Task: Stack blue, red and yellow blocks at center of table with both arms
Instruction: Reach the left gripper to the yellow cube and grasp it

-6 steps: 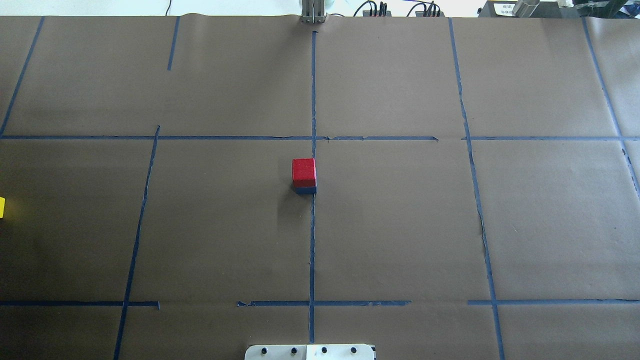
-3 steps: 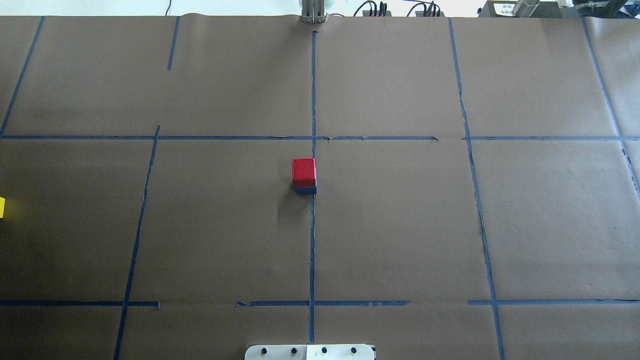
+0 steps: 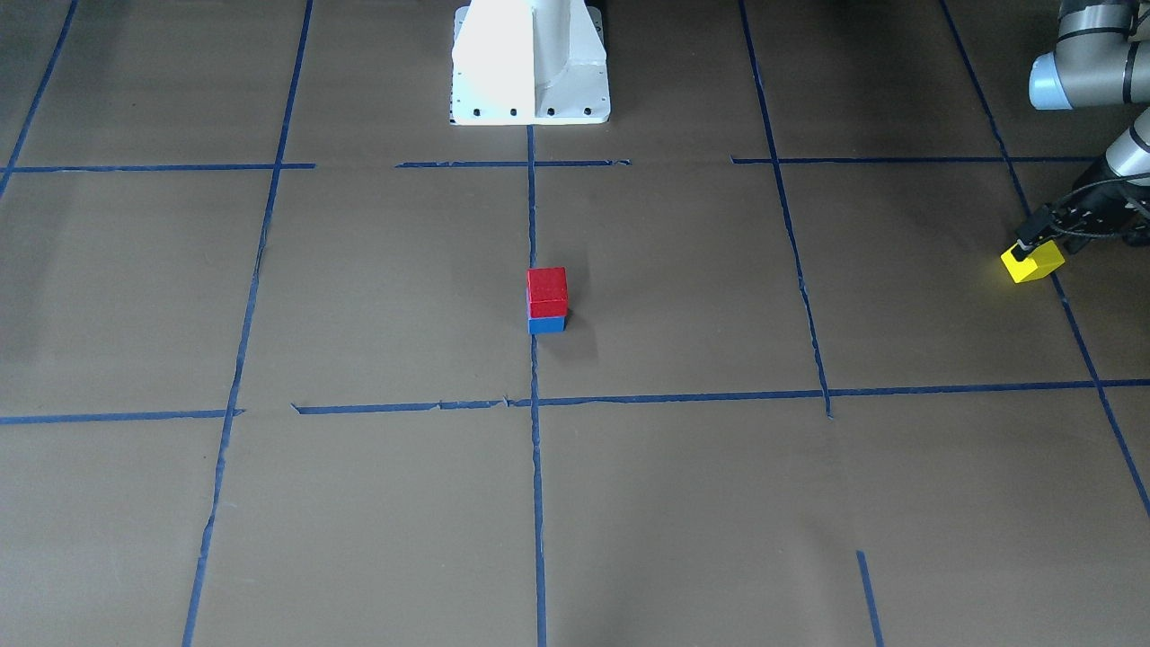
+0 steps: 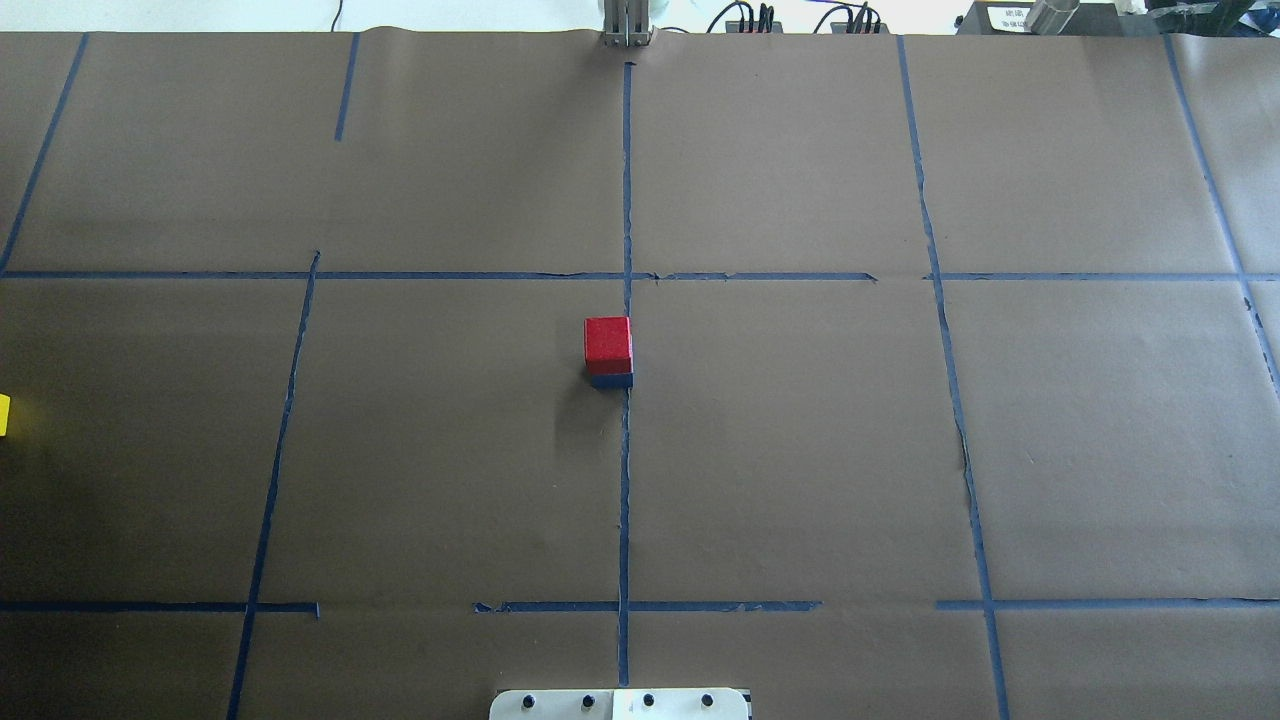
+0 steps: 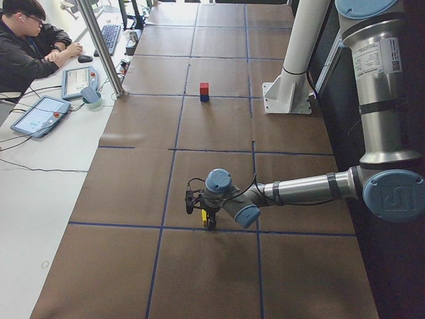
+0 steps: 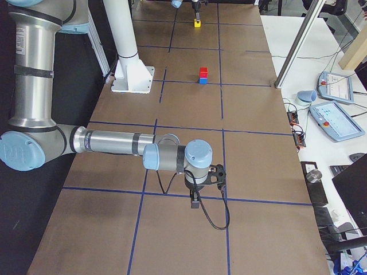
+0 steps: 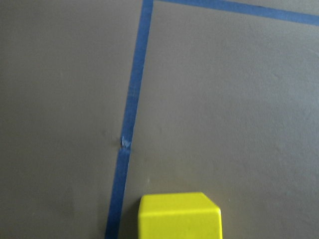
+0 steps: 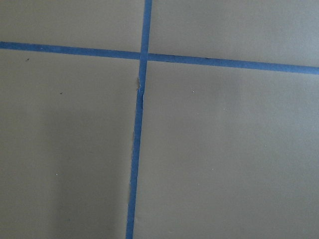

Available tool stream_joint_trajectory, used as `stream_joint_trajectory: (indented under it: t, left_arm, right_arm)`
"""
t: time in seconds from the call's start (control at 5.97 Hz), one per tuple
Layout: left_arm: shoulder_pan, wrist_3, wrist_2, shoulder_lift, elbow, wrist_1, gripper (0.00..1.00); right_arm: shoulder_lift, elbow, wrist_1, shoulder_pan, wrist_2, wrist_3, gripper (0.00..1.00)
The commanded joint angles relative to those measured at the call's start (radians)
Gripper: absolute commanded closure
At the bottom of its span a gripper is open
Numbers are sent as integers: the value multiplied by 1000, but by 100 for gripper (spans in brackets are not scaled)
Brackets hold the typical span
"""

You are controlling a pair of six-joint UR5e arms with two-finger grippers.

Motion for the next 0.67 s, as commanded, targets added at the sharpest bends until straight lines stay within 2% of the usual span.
stream_joint_trajectory:
  t: [0.0, 0.17, 0.34, 0.5]
  left_arm:
    - [2, -1, 2, -9, 9, 6, 59]
    - [3, 1, 2, -9, 17, 5, 87]
    - [5, 22, 0, -12, 12, 6, 97]
    - [5, 24, -10, -26, -4, 9, 99]
  right_arm:
    - [1, 0, 0, 0, 0, 0, 0]
    - [0, 0, 0, 0, 0, -2, 0]
    - [0, 2, 2, 0, 0, -2, 0]
    - [0, 5, 2, 0, 0, 0, 0]
